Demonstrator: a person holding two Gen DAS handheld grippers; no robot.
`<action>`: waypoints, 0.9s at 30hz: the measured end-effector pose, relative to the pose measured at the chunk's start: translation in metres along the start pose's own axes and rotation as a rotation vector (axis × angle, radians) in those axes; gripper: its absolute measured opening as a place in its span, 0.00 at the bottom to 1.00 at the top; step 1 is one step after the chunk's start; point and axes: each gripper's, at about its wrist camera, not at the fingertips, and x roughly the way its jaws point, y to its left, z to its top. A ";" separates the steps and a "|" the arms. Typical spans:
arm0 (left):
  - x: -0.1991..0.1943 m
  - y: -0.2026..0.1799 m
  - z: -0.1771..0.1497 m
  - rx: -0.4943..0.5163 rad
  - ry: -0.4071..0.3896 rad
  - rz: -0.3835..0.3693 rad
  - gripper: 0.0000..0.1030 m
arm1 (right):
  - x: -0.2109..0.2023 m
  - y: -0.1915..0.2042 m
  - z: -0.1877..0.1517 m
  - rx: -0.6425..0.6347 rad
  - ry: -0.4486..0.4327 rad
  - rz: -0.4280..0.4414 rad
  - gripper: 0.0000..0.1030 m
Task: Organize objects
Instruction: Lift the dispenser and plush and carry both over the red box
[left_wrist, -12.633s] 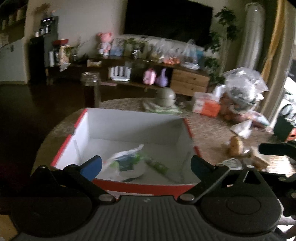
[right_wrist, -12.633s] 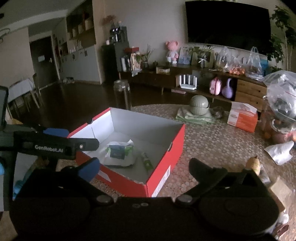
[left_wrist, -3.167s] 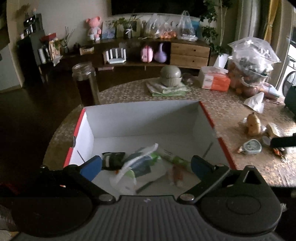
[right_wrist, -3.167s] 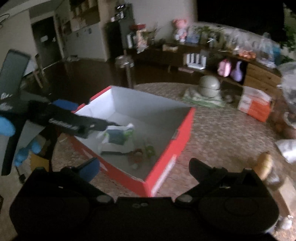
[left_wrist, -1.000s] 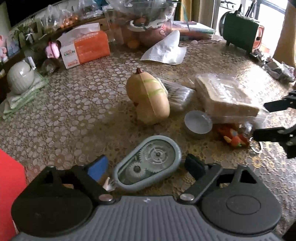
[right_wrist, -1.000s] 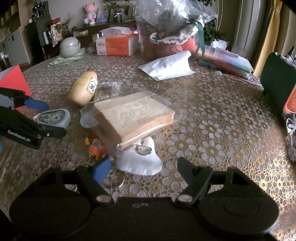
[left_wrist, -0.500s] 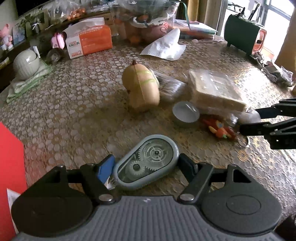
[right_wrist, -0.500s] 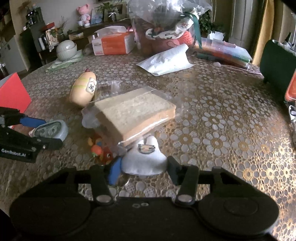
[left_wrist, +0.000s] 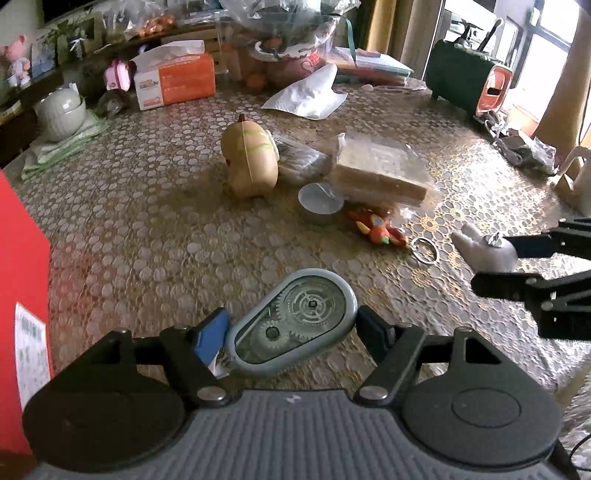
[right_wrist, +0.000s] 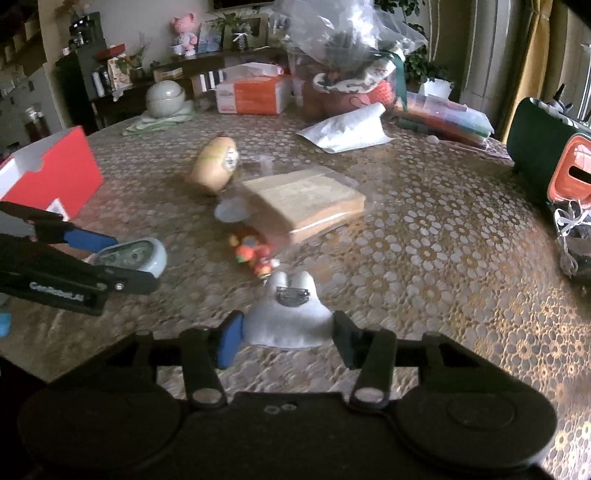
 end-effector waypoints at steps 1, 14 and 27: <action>-0.004 -0.001 -0.002 -0.004 -0.001 -0.001 0.73 | -0.003 0.003 -0.001 -0.006 -0.002 0.004 0.50; -0.078 0.013 -0.020 -0.056 -0.070 0.024 0.73 | -0.049 0.069 0.006 -0.085 -0.037 0.095 0.50; -0.148 0.062 -0.026 -0.100 -0.160 0.113 0.73 | -0.069 0.162 0.047 -0.256 -0.102 0.168 0.50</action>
